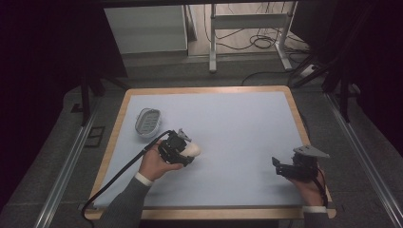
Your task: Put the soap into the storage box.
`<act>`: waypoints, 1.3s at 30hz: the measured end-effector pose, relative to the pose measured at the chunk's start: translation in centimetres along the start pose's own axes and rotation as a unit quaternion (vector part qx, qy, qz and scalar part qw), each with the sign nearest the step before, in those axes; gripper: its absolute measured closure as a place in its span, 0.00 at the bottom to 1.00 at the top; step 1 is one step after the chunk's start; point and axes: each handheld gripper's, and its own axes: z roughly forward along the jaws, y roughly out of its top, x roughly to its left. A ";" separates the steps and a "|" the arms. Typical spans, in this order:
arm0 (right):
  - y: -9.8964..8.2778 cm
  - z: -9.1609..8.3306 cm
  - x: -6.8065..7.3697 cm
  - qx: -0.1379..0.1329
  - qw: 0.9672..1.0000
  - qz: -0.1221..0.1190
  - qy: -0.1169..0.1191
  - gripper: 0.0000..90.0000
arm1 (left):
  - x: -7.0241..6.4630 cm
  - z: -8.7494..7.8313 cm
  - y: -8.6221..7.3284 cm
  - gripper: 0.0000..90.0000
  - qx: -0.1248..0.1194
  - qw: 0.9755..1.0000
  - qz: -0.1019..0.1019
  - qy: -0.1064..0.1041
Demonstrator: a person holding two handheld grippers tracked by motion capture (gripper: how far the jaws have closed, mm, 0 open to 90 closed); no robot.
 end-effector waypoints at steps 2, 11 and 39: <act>0.0 0.0 0.0 0.001 1.000 0.000 0.000 0.07 | 0.2 -0.2 0.0 0.55 -0.003 1.000 -0.001 0.001; -0.1 0.0 -0.1 0.001 1.000 0.002 -0.002 0.07 | 1.2 -1.1 0.1 0.55 -0.009 1.000 -0.010 0.005; -0.2 0.2 -0.2 0.005 1.000 0.002 -0.004 0.07 | 3.6 -2.3 0.4 0.55 -0.017 0.999 -0.032 0.025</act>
